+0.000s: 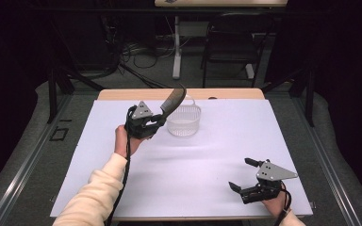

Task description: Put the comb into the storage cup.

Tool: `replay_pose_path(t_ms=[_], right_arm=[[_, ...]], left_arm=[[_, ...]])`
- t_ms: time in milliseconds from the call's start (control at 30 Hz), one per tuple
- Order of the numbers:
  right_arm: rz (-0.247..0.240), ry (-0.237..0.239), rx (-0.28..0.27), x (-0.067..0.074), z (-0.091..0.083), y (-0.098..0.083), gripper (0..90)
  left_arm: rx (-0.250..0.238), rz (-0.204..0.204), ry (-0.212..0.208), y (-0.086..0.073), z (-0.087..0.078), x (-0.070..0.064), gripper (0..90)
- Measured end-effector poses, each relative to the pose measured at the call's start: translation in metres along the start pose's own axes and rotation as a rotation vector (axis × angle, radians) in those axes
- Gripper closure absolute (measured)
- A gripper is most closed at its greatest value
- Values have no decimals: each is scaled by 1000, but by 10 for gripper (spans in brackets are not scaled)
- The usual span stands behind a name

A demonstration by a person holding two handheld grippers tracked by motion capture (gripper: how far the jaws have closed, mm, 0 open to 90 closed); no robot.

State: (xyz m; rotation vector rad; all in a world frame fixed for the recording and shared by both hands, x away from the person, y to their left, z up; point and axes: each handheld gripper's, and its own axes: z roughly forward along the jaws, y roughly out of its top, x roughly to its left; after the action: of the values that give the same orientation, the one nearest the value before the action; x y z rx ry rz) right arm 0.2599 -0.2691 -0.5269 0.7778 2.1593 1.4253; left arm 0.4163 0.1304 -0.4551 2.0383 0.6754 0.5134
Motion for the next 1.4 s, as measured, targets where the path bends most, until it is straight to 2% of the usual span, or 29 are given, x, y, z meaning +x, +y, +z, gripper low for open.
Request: replay_pose_path(t_ms=[800,1400], right_arm=[[-3,-1,9,-1,0,-1,0],[-4,0,7,0,0,0,0]], left_arm=[[-12,34,1,12,9,12,725],[-23,46,5,12,16,20,725]])
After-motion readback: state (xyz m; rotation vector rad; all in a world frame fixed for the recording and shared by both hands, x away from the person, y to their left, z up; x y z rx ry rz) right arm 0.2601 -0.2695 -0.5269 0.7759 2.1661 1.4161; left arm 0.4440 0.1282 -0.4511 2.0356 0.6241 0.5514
